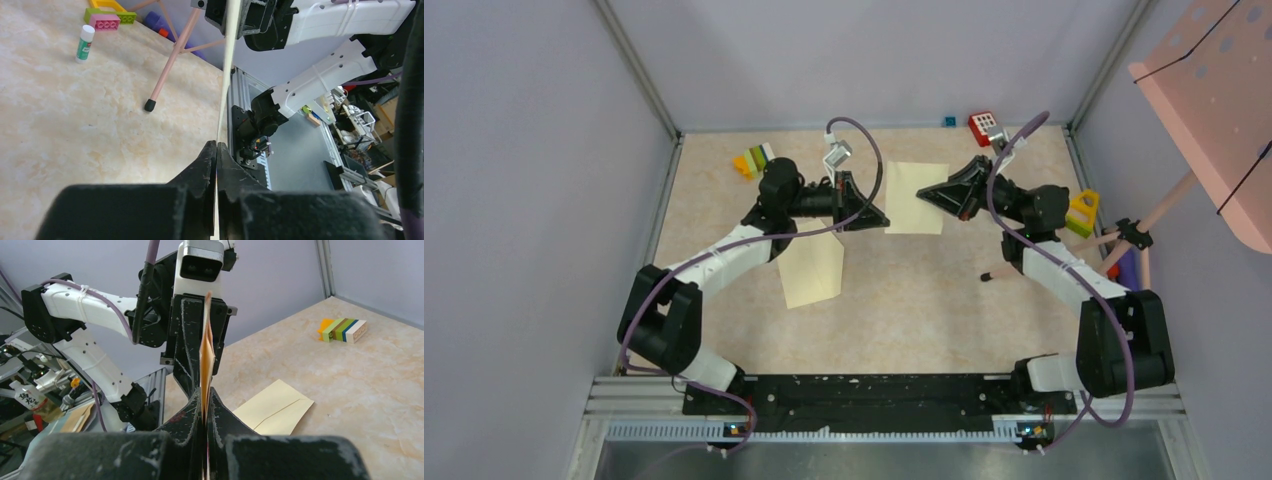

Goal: Place the letter into the envelope and seal it
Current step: Pick up the letter from the center of the board.

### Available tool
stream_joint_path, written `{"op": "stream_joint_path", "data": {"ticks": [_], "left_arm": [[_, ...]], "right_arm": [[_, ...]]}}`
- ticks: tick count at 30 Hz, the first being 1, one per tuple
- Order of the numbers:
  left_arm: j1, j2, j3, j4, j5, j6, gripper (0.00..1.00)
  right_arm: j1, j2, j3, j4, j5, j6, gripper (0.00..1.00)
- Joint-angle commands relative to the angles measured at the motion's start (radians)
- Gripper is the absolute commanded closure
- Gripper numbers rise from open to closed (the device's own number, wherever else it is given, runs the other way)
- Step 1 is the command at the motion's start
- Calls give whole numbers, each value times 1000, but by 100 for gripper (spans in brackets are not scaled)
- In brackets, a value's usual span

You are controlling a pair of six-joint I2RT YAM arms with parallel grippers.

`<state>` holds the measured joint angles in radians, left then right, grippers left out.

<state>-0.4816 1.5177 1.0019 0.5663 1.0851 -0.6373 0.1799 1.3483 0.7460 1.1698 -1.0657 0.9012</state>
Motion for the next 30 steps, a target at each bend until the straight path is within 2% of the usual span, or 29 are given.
{"op": "stream_joint_path", "data": {"ticks": [1, 3, 4, 6, 7, 10, 13, 14, 15, 16, 17, 20, 22, 24, 28, 29, 30], "left_arm": [[-10, 8, 38, 32, 13, 8, 100], [-10, 11, 41, 32, 18, 5, 100], [-10, 11, 42, 30, 18, 5, 96], [-10, 14, 46, 23, 22, 5, 76], [-11, 15, 47, 21, 27, 5, 70], [-15, 18, 47, 23, 37, 6, 63], [-19, 19, 49, 22, 46, 9, 63], [-22, 21, 49, 22, 48, 11, 68], [-22, 22, 50, 23, 52, 12, 85], [-24, 22, 52, 23, 52, 12, 99], [-24, 22, 52, 23, 50, 10, 100], [-25, 24, 56, 24, 51, 6, 97], [-25, 24, 58, 17, 49, 5, 75], [-25, 24, 60, 12, 55, 5, 64], [-27, 24, 60, 12, 57, 8, 64], [-27, 25, 60, 12, 58, 10, 69], [-29, 26, 61, 11, 58, 11, 79]], "right_arm": [[-11, -36, -2, 65, 25, 28, 100], [-11, -39, -3, 65, 29, 28, 100], [-12, -41, -3, 64, 32, 28, 100], [-13, -44, -5, 64, 36, 28, 100], [-12, -46, -5, 64, 36, 28, 100], [-16, -52, -7, 64, 44, 30, 100], [-21, -56, -9, 64, 52, 34, 100], [-23, -58, -10, 64, 54, 37, 100], [-23, -59, -10, 65, 57, 37, 100], [-25, -61, -11, 65, 59, 39, 100], [-25, -61, -11, 65, 61, 39, 100], [-27, -63, -11, 65, 64, 41, 100], [-29, -64, -13, 65, 66, 42, 100], [-31, -67, -13, 68, 72, 46, 100], [-38, -71, -15, 75, 79, 56, 100], [-39, -73, -16, 76, 80, 57, 100], [-38, -75, -17, 77, 82, 60, 100]]}}
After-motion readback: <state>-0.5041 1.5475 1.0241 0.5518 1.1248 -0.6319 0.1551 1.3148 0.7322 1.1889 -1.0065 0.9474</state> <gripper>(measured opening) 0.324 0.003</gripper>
